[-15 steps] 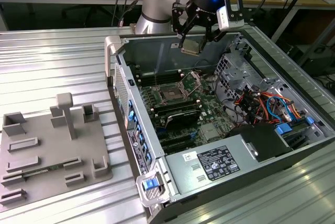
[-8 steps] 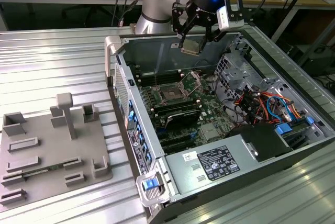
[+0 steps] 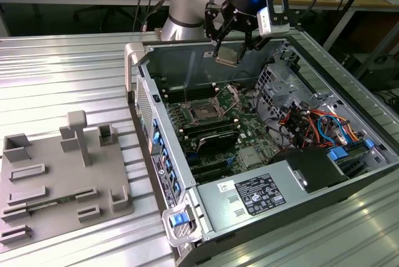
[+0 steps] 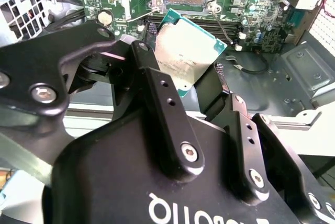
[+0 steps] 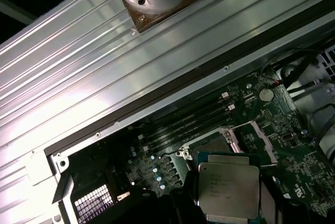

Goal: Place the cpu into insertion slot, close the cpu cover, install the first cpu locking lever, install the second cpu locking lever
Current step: 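Place the cpu into insertion slot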

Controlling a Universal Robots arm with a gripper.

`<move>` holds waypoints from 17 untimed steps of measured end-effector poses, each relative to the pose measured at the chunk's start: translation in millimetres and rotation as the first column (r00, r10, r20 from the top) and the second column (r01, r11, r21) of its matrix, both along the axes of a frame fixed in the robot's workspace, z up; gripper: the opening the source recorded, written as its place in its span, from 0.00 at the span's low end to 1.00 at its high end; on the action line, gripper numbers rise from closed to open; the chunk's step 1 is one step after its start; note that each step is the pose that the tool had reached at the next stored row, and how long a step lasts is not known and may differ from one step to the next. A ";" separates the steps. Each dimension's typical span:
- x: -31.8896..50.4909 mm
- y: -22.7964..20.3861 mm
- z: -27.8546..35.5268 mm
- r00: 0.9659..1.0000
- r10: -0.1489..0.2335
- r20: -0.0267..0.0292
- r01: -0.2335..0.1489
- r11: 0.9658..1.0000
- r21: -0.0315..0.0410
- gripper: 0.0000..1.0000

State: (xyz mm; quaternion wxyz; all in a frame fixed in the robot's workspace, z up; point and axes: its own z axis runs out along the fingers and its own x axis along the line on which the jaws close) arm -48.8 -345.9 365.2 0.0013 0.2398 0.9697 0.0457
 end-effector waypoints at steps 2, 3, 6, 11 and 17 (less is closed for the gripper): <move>0.0 0.0 0.0 1.000 -0.014 0.000 0.014 1.000 0.000 0.55; 0.0 0.0 0.0 1.000 -0.021 0.000 0.021 1.000 0.000 0.55; 0.0 0.0 0.0 0.999 -0.048 0.000 0.048 0.999 0.000 0.55; 0.0 0.0 0.0 0.995 -0.099 0.000 0.099 0.995 0.000 0.55; 0.0 0.0 0.0 0.989 -0.150 0.000 0.150 0.989 0.000 0.55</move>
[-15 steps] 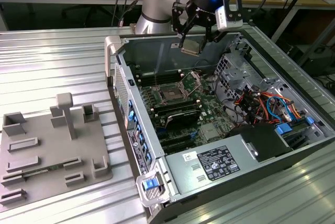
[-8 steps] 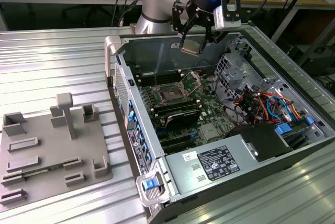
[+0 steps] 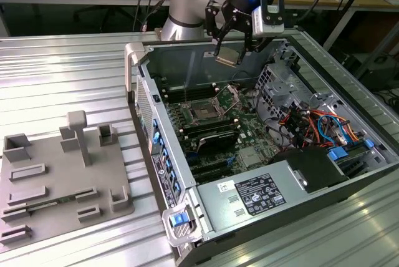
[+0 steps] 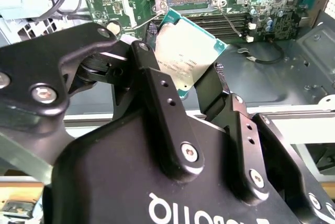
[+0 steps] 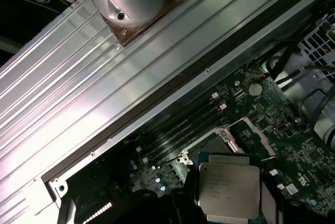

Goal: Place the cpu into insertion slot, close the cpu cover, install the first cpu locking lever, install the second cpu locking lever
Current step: 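Place the cpu into insertion slot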

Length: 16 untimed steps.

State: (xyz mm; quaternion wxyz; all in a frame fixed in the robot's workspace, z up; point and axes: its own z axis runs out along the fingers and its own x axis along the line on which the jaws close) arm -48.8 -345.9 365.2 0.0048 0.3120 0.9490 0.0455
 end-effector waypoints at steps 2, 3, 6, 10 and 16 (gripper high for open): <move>0.0 0.0 0.0 1.000 -0.010 0.000 0.010 1.000 0.000 0.55; 0.0 0.0 0.0 1.000 -0.014 0.000 0.014 1.000 0.000 0.55; 0.0 0.0 0.0 0.999 -0.034 0.000 0.034 0.999 0.000 0.55; 0.0 0.0 0.0 0.999 -0.052 0.000 0.052 0.999 0.000 0.55; -0.1 0.0 -0.1 0.997 -0.083 0.000 0.083 0.997 0.000 0.55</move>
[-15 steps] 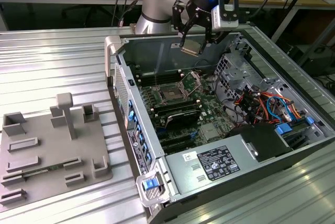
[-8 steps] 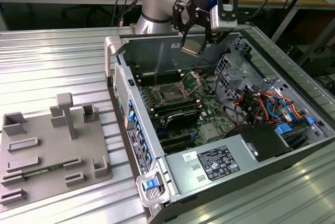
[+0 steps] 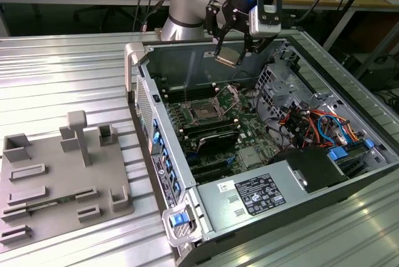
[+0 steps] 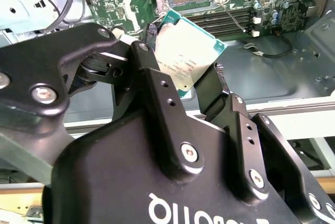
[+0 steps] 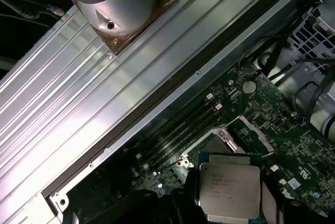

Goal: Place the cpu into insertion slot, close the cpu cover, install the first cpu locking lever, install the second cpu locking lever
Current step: 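Place the cpu into insertion slot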

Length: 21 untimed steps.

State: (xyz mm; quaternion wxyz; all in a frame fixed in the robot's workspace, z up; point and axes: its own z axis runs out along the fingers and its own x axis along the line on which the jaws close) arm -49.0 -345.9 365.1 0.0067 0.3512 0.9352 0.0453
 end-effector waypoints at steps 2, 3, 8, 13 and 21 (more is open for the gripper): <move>-0.2 0.0 0.0 1.000 -0.013 0.000 0.013 1.000 0.000 0.55; -0.2 0.0 0.0 1.000 -0.023 0.000 0.023 1.000 0.000 0.55; -0.3 0.0 0.0 0.997 -0.071 0.000 0.071 0.997 0.000 0.55; -0.3 0.0 0.0 0.993 -0.121 0.000 0.121 0.993 0.000 0.55; -0.3 0.0 -0.1 0.985 -0.172 0.000 0.172 0.985 0.000 0.55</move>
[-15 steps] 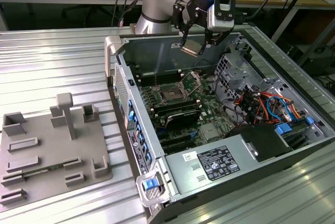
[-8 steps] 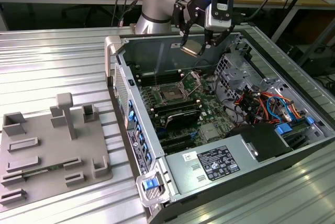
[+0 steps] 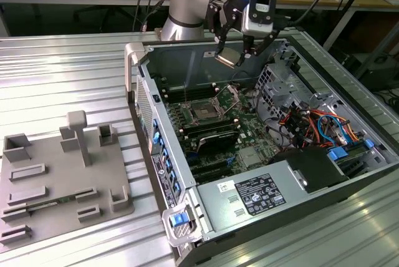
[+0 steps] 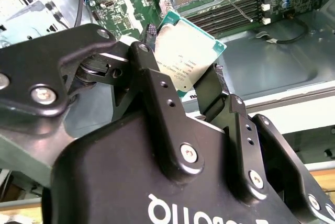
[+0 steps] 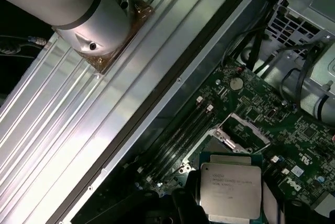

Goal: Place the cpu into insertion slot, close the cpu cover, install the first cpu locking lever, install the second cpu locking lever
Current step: 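Place the cpu into insertion slot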

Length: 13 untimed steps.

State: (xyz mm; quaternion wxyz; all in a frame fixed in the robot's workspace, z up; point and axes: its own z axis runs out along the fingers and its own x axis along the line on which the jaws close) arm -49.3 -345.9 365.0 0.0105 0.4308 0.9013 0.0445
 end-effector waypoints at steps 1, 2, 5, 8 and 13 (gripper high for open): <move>0.0 0.0 0.0 1.000 -0.010 0.000 0.010 1.000 0.000 0.55; 0.0 0.0 -0.1 1.000 -0.019 0.000 0.019 1.000 0.000 0.55; 0.0 0.0 -0.2 0.998 -0.057 0.000 0.057 0.998 0.000 0.55; 0.0 0.0 -0.4 0.996 -0.088 0.000 0.088 0.996 0.000 0.55; 0.0 0.0 -0.7 0.989 -0.145 0.000 0.145 0.989 0.000 0.55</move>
